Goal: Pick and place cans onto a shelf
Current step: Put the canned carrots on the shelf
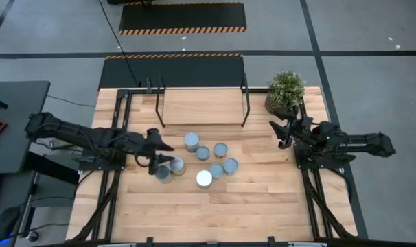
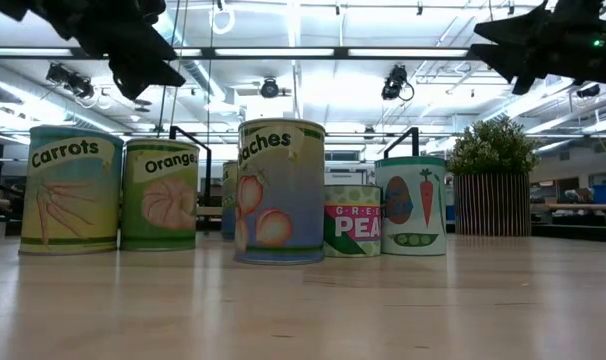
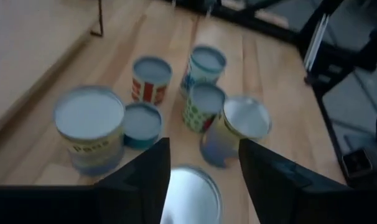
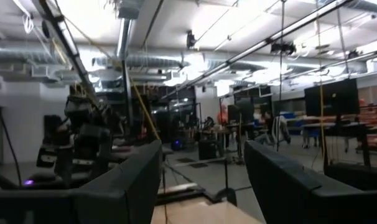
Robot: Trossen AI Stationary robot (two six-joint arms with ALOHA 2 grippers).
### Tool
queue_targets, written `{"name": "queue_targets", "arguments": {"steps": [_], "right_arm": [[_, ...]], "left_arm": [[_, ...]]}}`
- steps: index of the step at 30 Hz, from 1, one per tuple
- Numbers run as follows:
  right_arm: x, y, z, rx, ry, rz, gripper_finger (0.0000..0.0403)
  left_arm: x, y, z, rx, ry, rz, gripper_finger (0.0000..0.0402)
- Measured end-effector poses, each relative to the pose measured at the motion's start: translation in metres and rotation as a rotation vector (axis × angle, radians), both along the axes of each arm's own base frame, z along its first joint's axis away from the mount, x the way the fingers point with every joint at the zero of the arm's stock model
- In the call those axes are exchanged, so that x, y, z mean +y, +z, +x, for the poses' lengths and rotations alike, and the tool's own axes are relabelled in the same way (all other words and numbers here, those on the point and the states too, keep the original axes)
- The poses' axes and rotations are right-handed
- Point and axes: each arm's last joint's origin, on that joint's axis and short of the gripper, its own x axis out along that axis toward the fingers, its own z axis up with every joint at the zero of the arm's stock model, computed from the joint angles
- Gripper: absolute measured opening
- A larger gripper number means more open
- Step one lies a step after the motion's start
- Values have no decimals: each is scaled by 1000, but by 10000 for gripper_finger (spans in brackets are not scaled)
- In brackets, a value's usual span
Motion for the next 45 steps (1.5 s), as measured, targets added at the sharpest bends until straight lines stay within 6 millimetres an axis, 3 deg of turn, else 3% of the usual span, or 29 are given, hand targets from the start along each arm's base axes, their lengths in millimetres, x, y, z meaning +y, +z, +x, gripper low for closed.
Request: {"name": "queue_targets", "arguments": {"steps": [10,19,27,32,42,45], "right_arm": [[3,-3,8,39,33,20,235],[4,-4,9,49,34,27,248],[4,-4,9,43,32,25,250],[4,-4,9,44,32,22,250],[4,-3,9,39,32,19,250],[4,-3,9,39,32,19,250]], "left_arm": [[-20,35,19,247,23,-14,202],[-55,52,29,633,52,-168,207],[-80,24,18,914,100,-198,208],[-81,2,15,1016,178,-145,215],[-84,-21,19,1108,152,-86,332],[-84,-25,22,1104,139,-34,352]]}}
